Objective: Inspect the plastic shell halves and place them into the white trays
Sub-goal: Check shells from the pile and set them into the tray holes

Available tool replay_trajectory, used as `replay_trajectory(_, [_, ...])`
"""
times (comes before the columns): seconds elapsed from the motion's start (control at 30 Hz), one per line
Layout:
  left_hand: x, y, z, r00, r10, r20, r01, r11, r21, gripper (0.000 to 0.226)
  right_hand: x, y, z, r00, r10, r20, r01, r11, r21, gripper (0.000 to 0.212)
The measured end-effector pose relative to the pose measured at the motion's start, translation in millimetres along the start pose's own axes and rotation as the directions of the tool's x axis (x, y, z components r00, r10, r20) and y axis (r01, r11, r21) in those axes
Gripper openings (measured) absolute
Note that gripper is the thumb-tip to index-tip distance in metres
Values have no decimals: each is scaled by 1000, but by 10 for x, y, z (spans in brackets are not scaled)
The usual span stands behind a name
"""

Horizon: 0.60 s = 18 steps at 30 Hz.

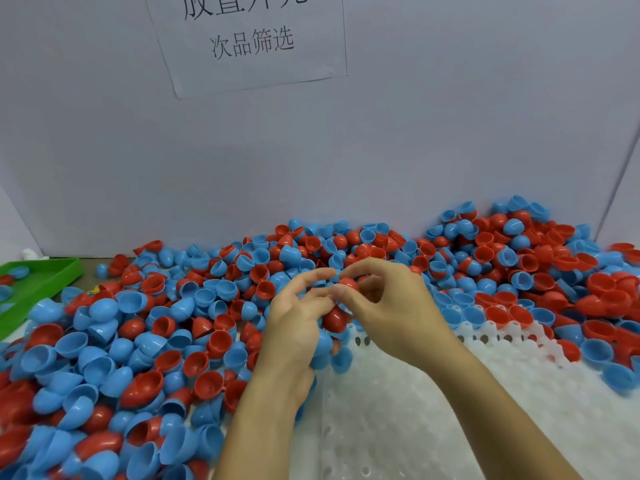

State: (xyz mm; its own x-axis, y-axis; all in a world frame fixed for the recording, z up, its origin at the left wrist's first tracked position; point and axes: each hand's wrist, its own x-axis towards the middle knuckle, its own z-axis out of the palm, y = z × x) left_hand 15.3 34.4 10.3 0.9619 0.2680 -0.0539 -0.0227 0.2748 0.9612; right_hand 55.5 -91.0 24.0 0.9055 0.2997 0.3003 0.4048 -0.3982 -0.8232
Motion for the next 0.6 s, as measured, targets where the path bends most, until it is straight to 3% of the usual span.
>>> replay_trajectory(0.1, [-4,4,15,1000,-24,-20,23,999,-32,20,25,31,-72,998,61,-4,-60,992,112,15])
replay_trajectory(0.23, [13,-1,22,998,-32,-54,31,999,-23,21,40,66,-73,997,79,-20,-76,989,130,20])
replay_trajectory(0.43, [25,-25,-14,994,-57,-96,61,997,41,20,52,69,-95,999,39,-34,-31,978,204,28])
replay_trajectory(0.6, [-11,2,16,978,-194,81,191,981,39,39,43,55,-100,994,-16,-107,49,948,313,29])
